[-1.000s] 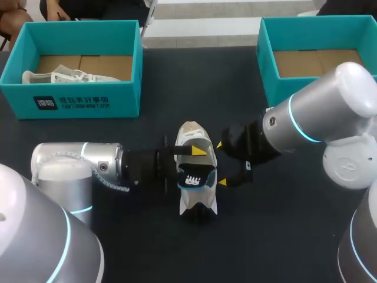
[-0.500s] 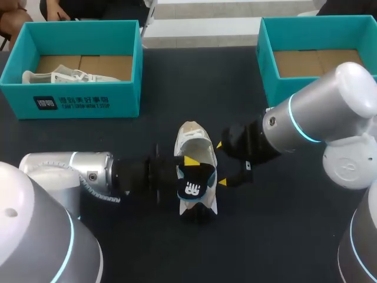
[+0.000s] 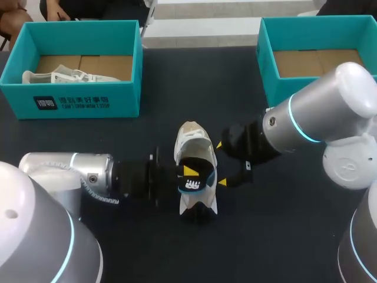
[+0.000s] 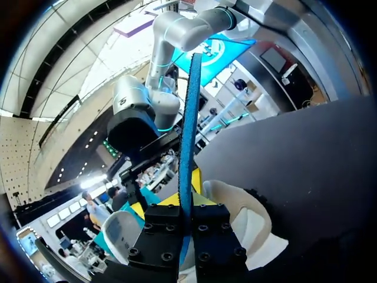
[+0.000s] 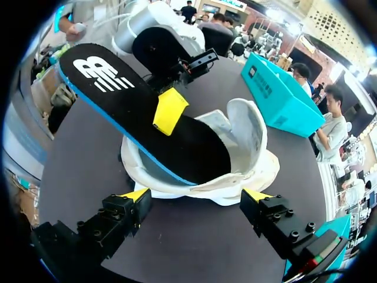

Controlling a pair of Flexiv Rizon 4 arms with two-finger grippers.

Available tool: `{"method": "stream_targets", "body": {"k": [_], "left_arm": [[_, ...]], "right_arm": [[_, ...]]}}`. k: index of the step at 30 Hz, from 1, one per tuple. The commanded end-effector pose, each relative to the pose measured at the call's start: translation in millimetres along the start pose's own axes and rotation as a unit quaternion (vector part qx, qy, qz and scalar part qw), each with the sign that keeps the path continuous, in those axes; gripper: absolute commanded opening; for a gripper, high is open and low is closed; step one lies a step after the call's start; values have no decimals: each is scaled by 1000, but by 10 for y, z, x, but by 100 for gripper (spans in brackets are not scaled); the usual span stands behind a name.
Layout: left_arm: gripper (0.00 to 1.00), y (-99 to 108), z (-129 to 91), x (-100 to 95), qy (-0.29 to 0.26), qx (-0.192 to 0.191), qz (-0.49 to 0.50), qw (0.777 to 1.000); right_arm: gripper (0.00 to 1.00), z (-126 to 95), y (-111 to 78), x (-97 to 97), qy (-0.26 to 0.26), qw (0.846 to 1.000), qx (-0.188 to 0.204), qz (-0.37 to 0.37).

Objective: Take the shoe out of the shoebox, open the shoe tongue, remove and reinsert the insole, then place the shoe into the shoebox

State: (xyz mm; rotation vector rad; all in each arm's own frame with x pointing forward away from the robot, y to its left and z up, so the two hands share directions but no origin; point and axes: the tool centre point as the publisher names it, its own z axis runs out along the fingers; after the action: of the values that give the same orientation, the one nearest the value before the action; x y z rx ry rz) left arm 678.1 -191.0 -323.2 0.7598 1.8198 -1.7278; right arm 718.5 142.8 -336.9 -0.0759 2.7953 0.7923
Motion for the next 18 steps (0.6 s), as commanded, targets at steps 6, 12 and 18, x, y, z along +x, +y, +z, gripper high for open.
{"method": "stream_targets", "body": {"k": [6, 12, 18], "left_arm": [[0, 361, 3, -106, 10, -17, 15, 1000], [7, 459, -32, -106, 3, -21, 5, 1000], [36, 247, -97, -143, -11, -10, 11, 1000]], "right_arm": [[100, -3, -6, 12, -1, 1000, -1, 0], [100, -3, -6, 12, -1, 1000, -1, 0], [100, -3, -6, 12, -1, 1000, -1, 0]]}}
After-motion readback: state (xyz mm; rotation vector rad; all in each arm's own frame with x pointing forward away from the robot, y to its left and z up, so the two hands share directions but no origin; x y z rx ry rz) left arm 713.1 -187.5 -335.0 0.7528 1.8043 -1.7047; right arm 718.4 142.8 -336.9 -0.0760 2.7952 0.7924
